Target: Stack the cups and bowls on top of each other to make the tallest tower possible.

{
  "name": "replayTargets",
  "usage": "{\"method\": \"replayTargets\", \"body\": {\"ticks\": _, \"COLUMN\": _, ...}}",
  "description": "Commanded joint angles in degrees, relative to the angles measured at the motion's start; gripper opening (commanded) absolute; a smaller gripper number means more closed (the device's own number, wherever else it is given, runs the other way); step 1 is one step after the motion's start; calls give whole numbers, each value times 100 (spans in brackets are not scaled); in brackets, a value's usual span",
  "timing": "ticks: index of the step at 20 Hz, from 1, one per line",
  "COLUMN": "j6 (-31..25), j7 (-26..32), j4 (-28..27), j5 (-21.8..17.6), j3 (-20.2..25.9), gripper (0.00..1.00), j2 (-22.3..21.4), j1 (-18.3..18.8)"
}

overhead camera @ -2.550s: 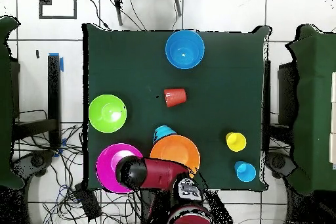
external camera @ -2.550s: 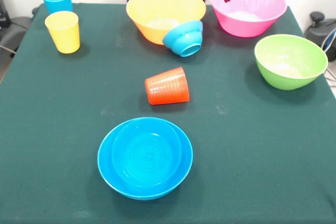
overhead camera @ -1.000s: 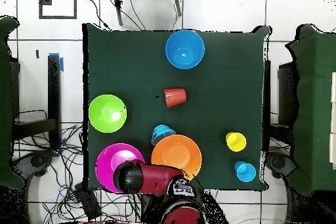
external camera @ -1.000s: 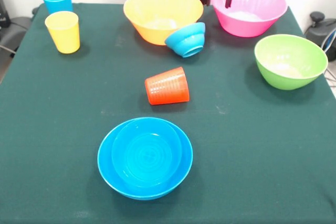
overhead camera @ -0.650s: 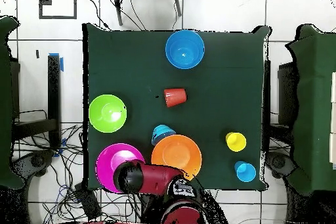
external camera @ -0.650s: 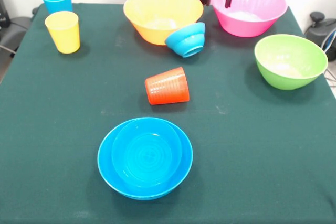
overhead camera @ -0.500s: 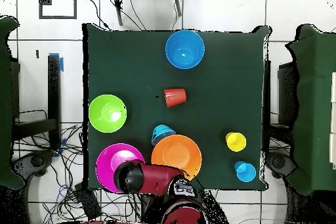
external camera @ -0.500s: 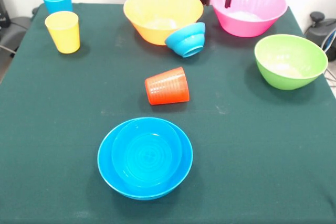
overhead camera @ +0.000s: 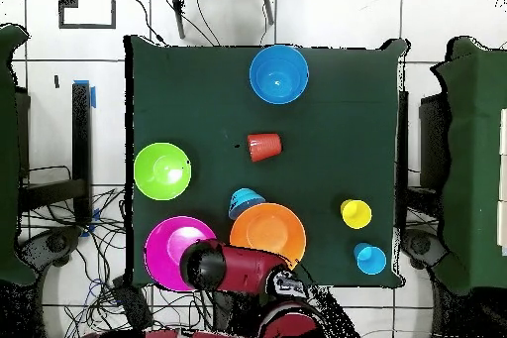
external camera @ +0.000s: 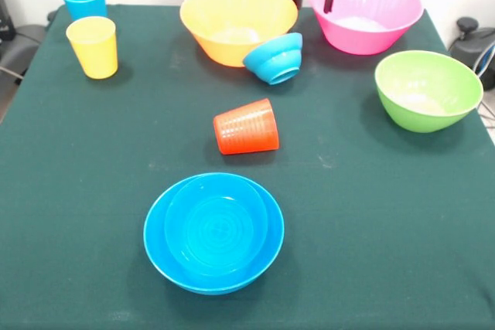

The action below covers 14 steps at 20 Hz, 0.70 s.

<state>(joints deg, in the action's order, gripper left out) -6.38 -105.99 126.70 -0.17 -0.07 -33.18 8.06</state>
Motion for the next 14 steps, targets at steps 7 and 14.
{"method": "replayTargets", "body": {"ticks": 7, "j6": -440, "j7": -467, "j4": 62, "j5": -307, "j3": 272, "gripper": 100, "j2": -257, "j1": 125}}
{"method": "replayTargets", "body": {"ticks": 14, "j6": -591, "j7": -508, "j4": 135, "j5": -267, "j3": 251, "gripper": 100, "j2": -431, "j1": 33}}
